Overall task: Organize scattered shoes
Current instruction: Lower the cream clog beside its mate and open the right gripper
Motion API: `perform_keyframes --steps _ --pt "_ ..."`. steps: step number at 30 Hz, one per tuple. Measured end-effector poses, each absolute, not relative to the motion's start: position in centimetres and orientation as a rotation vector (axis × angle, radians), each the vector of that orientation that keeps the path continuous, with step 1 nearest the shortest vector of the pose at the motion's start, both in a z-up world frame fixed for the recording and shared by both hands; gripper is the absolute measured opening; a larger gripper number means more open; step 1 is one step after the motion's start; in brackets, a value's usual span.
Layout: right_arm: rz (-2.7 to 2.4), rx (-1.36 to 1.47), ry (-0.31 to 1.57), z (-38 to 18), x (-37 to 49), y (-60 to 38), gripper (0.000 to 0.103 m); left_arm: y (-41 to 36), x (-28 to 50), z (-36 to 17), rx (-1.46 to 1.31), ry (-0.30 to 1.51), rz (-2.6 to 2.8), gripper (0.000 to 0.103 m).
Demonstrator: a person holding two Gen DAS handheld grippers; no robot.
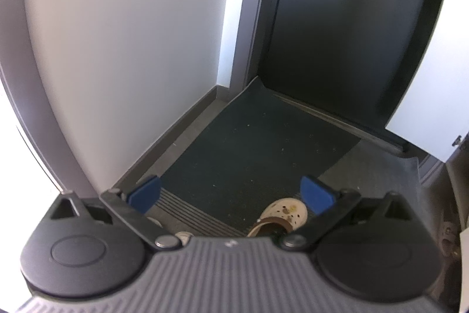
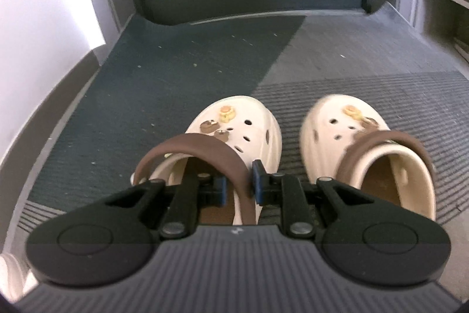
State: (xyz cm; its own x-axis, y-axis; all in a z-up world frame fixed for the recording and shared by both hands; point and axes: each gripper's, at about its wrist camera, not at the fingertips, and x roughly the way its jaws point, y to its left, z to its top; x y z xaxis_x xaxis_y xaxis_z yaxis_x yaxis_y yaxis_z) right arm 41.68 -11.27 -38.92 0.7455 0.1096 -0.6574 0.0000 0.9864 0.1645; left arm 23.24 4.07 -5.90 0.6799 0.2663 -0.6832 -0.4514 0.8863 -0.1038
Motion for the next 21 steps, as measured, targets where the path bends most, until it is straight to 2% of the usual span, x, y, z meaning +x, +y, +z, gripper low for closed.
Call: perform_keyframes --steps 10,16,19,21 --pt "0.153 0.065 0.721 -37.7 42.5 -10.3 0.021 4.3 22.0 -5.3 -0.267 0.703 0.400 0.103" --pt "0.116 0.200 0.737 -38.6 42.5 -12.2 0.023 4.6 21.8 -5.2 -0.276 0.716 0.398 0.103" --pt "0.118 0.274 0.755 -38.4 42.4 -12.8 0.029 4.9 21.8 -5.0 -0.283 0.722 0.392 0.103" --pt "0.126 0.278 0.748 -38.0 41.7 -12.6 0.041 5.1 21.7 -4.8 -0.283 0.729 0.384 0.103"
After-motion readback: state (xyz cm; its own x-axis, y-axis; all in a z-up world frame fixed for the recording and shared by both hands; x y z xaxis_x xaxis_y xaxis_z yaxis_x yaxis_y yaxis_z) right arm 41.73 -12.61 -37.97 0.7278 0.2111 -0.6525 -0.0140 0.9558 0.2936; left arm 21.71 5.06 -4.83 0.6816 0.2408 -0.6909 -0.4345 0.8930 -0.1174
